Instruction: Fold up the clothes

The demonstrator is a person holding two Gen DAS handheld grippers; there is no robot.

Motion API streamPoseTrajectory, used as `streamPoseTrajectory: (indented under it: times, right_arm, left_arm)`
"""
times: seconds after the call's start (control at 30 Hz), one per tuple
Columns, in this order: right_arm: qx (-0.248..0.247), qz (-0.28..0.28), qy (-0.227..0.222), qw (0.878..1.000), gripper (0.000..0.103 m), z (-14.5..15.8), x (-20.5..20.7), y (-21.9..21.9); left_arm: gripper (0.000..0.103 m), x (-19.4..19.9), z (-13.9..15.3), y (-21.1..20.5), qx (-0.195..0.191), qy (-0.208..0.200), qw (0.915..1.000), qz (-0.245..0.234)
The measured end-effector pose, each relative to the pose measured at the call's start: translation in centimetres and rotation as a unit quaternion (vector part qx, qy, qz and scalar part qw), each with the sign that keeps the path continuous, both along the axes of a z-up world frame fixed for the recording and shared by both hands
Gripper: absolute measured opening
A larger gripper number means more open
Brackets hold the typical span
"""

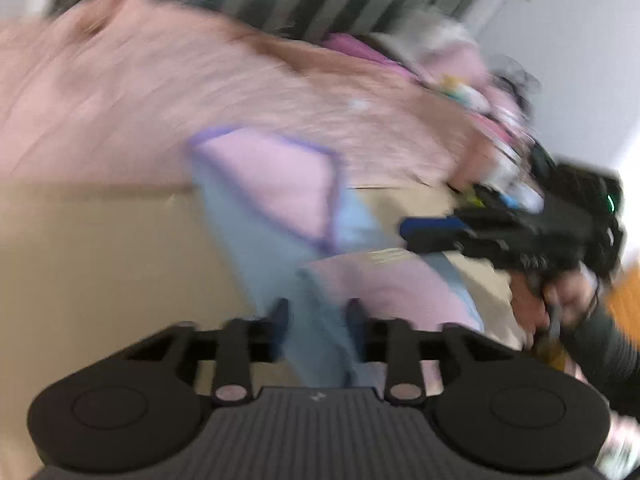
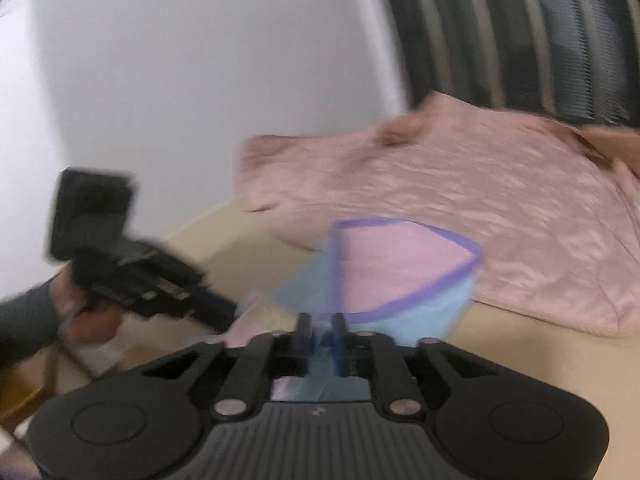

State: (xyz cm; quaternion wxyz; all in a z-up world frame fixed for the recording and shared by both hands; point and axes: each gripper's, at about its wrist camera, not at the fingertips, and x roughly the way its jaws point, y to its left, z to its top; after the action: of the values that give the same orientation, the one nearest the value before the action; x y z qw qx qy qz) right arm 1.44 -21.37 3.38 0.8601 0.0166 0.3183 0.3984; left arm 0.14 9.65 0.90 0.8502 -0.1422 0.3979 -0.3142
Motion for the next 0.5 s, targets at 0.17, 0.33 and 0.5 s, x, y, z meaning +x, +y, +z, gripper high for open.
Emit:
streamPoseTrajectory:
  times: [0.17,0.33,0.5]
  right_arm:
    - [0.021,-0.057,-0.004,0.998,0.031,-0.6,-1.4,-2.2]
    - [0.076,-0.073,0.033,0.994,0.038,-0.4,-3.8,-4.1]
    - [0.064,-0.081,0.073,0.992,0.039,-2.4,-4.3,-2.9]
  left_arm:
    - [0.051,-4.0,2.1,1.2,-0.045,-0.045,0.9972,0.040]
    - [0.060,-5.0,3.0,-1.3,-0.041,-0.068,0.9965,0.028]
    - [0.043,-3.1,1.0,-2.4,-0.035,-0.013,0.9978,0.055]
